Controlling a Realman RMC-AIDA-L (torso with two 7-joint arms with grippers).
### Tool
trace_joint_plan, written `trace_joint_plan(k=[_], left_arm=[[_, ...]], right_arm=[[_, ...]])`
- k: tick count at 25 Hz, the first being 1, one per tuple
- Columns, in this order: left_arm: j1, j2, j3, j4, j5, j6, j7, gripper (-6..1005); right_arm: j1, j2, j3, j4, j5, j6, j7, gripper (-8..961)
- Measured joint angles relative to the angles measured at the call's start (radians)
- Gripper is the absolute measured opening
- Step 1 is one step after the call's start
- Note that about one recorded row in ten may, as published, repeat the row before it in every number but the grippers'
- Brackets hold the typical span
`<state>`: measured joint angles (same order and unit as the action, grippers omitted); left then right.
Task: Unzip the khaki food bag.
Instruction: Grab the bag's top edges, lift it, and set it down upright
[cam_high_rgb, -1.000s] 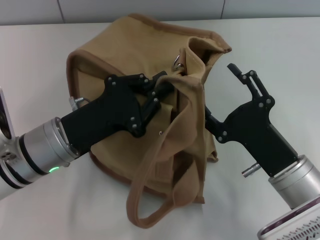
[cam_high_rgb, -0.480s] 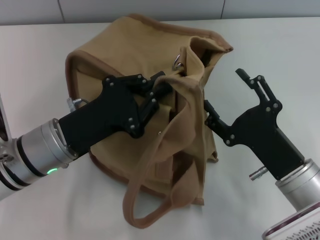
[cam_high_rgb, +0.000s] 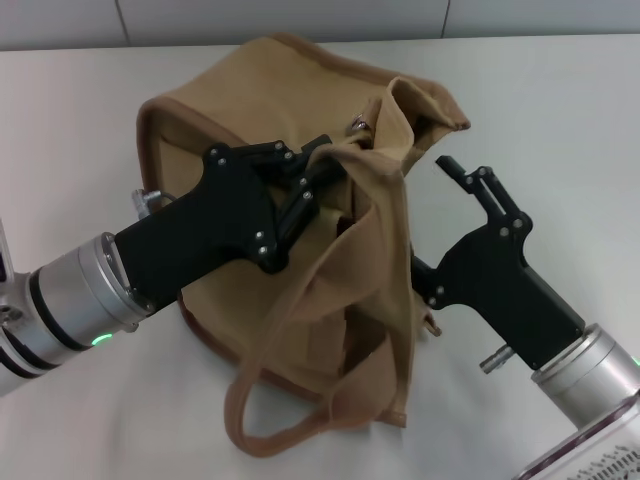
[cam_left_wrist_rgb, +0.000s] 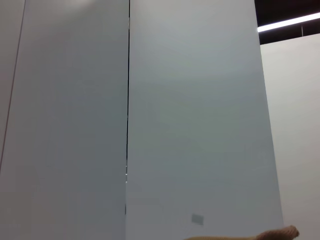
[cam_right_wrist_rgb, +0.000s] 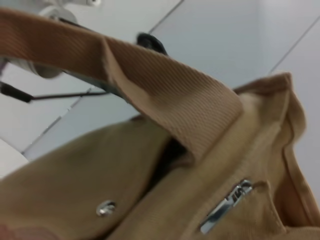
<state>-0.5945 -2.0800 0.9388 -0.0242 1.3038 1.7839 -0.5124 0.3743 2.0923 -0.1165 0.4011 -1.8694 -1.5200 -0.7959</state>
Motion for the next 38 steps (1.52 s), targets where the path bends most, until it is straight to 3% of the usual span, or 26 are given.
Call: trace_joint_plan(k=[16, 38], left_arm=[[-0.007, 0.0, 0.0, -0.003, 0.0, -0.003, 0.0, 127], [0.001, 0.0, -0.002, 0.002, -0.002, -0.009, 0.0, 134]], right_arm=[[0.006, 0.0, 0.005, 0.027, -0.063, -0.044, 0.008, 831], [-0.006, 0.0, 0.011, 0.009, -0.058, -0.112, 0.067, 755]])
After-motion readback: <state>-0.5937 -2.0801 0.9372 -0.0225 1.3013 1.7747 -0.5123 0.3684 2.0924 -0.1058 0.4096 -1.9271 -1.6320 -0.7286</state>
